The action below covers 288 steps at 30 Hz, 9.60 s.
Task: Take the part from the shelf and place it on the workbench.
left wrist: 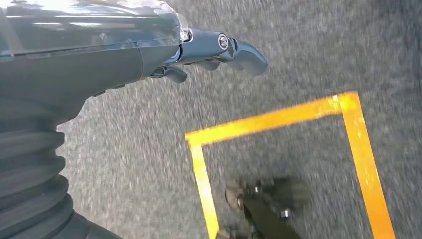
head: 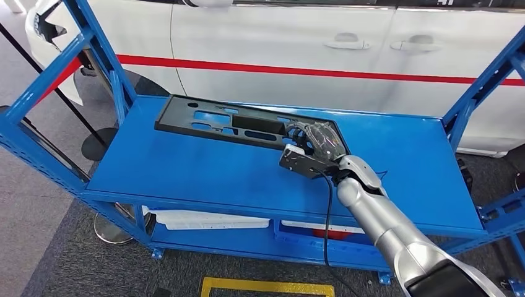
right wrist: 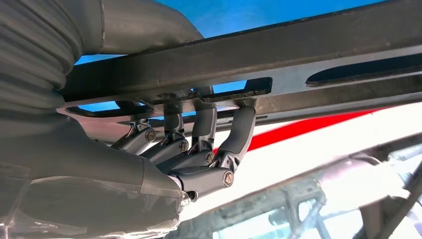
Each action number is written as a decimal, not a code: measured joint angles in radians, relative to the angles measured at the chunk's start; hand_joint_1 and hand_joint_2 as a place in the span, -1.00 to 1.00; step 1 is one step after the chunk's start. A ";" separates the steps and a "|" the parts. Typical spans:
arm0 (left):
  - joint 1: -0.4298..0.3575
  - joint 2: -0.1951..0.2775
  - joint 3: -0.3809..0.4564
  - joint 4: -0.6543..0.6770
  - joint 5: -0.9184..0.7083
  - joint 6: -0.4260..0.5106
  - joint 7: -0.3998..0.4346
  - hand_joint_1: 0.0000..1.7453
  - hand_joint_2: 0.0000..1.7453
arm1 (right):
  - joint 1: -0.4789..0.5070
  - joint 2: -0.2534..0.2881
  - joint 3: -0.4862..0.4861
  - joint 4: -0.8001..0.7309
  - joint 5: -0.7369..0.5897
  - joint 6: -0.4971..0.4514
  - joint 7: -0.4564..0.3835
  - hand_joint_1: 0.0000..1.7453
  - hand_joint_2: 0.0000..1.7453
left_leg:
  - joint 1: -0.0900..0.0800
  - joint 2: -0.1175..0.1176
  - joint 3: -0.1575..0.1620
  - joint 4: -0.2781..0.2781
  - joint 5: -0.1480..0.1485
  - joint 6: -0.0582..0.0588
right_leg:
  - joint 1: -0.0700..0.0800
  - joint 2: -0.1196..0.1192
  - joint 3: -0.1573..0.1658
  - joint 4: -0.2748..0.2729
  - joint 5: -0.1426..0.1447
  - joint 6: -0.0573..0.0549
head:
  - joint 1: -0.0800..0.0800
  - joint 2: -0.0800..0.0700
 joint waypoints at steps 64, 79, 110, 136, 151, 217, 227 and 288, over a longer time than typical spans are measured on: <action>0.016 -0.014 0.041 0.002 -0.015 0.035 0.015 -1.00 1.00 | 0.404 -0.422 -0.338 -0.355 -0.046 -0.268 -0.071 1.00 1.00 | 0.011 -0.001 -0.022 -0.002 0.029 -0.024 | -0.011 -0.002 0.028 -0.020 -0.002 0.010 | -0.007 0.000; 0.008 -0.006 0.040 0.003 -0.031 0.040 0.024 -1.00 1.00 | 0.320 -0.494 -0.394 -0.465 -0.027 -0.218 -0.051 1.00 1.00 | -0.008 0.007 0.145 -0.032 -0.110 0.011 | -0.009 -0.011 -0.110 -0.020 0.139 0.016 | -0.008 0.000; 0.011 -0.008 0.069 0.003 0.002 0.060 0.007 -1.00 1.00 | 0.261 -0.551 -0.351 -0.422 -0.226 -0.236 -0.091 1.00 1.00 | 0.012 0.003 -0.019 -0.037 0.056 -0.022 | -0.020 0.002 -0.011 -0.007 0.016 0.004 | -0.010 0.000; 0.009 -0.026 0.077 0.003 -0.006 0.065 0.037 -1.00 1.00 | 0.232 -0.465 -0.343 -0.305 -0.163 -0.282 -0.090 1.00 1.00 | 0.026 0.076 -0.031 -0.016 0.043 -0.035 | -0.042 -0.052 -0.027 0.006 0.013 0.057 | -0.011 0.000; 0.014 -0.023 0.077 0.003 -0.022 0.036 0.052 -1.00 1.00 | 0.273 -0.433 -0.372 -0.316 -0.114 -0.283 -0.076 1.00 1.00 | -0.001 -0.067 0.031 0.026 -0.046 0.015 | -0.014 0.104 -0.068 0.013 0.056 -0.005 | -0.014 0.000; 0.019 -0.016 0.041 0.004 -0.061 -0.032 0.070 -1.00 1.00 | 0.373 -0.437 -0.530 -0.544 -0.060 -0.334 -0.079 1.00 1.00 | 0.010 -0.023 0.102 -0.034 -0.069 0.003 | -0.028 0.096 -0.116 0.020 0.078 0.029 | -0.019 0.000; 0.036 -0.023 0.045 0.005 -0.051 -0.015 0.080 -1.00 1.00 | 0.432 -0.456 -0.533 -0.643 0.048 -0.325 -0.010 1.00 1.00 | -0.001 0.099 0.101 -0.022 -0.084 -0.007 | -0.029 -0.065 -0.084 0.022 0.056 0.036 | -0.018 0.000; 0.026 0.003 0.065 0.007 -0.081 -0.009 -0.002 -1.00 1.00 | 0.214 -0.459 -0.354 -0.432 -0.044 -0.304 -0.076 1.00 1.00 | -0.003 0.089 0.092 -0.026 -0.081 -0.009 | -0.030 -0.059 -0.095 0.026 0.054 0.036 | -0.020 0.000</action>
